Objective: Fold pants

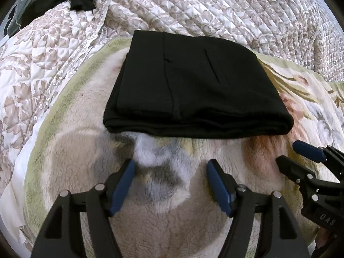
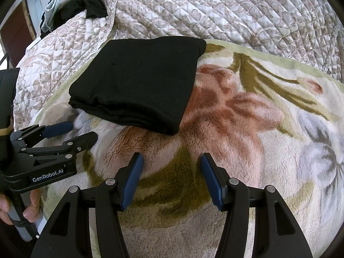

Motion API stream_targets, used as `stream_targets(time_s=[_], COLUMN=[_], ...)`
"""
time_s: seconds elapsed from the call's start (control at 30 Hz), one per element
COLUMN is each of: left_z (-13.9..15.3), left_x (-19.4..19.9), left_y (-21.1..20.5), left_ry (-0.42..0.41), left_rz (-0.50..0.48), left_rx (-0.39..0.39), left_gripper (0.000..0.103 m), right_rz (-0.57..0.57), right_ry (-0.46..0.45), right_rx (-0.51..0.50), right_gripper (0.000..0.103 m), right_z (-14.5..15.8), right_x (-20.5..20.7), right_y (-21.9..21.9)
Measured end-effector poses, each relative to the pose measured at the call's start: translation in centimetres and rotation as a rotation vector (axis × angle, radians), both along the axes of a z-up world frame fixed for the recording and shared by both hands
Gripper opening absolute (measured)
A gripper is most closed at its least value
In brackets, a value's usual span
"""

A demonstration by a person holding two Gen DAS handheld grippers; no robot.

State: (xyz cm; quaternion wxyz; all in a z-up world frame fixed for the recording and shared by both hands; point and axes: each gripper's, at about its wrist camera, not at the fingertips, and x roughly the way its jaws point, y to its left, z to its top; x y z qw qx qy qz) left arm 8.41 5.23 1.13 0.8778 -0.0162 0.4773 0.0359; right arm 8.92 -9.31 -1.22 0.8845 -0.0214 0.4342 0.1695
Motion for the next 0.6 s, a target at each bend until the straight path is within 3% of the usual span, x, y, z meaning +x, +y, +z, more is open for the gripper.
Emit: stream_targets(time_s=[0.6], left_z=[0.01], left_x=[-0.01], left_y=[-0.03], left_ry=[0.003], left_rz=[0.005], left_rx=[-0.003], left_gripper=[0.073], right_rz=[-0.001], right_ry=[0.0], right_rx=[-0.001], right_gripper=[0.057], right_z=[-0.03], right_x=[0.03], right_y=[-0.04])
